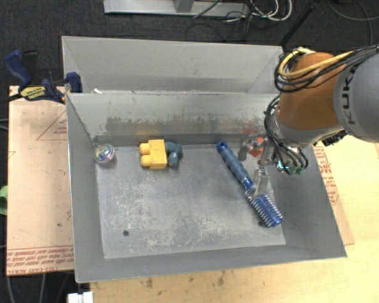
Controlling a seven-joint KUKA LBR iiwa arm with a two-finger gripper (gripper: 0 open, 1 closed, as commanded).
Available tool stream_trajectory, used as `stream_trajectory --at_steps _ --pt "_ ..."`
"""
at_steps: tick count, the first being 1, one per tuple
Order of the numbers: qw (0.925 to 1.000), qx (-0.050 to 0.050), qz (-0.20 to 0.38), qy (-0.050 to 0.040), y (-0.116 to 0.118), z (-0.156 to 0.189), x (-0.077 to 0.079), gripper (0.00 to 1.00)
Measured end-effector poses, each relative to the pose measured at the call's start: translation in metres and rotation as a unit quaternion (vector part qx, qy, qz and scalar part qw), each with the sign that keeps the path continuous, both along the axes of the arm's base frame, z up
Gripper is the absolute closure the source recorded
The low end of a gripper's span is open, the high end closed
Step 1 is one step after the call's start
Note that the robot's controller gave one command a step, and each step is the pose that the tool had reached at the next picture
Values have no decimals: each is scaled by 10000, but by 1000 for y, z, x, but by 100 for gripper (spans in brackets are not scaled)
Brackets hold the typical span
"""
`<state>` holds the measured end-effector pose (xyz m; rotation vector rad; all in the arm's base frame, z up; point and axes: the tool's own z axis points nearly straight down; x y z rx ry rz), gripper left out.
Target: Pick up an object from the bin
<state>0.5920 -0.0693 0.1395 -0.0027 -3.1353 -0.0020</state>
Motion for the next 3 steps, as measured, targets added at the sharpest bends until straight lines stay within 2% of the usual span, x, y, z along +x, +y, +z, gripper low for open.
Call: stream_trajectory --at_steps 1,2,3 --pt "9940 83 1090 -27 -60 -69 -39 0" --pt "9937 75 1117 -29 -59 -68 -38 100" --pt "9905 -14 1375 -78 -48 81 -55 100"
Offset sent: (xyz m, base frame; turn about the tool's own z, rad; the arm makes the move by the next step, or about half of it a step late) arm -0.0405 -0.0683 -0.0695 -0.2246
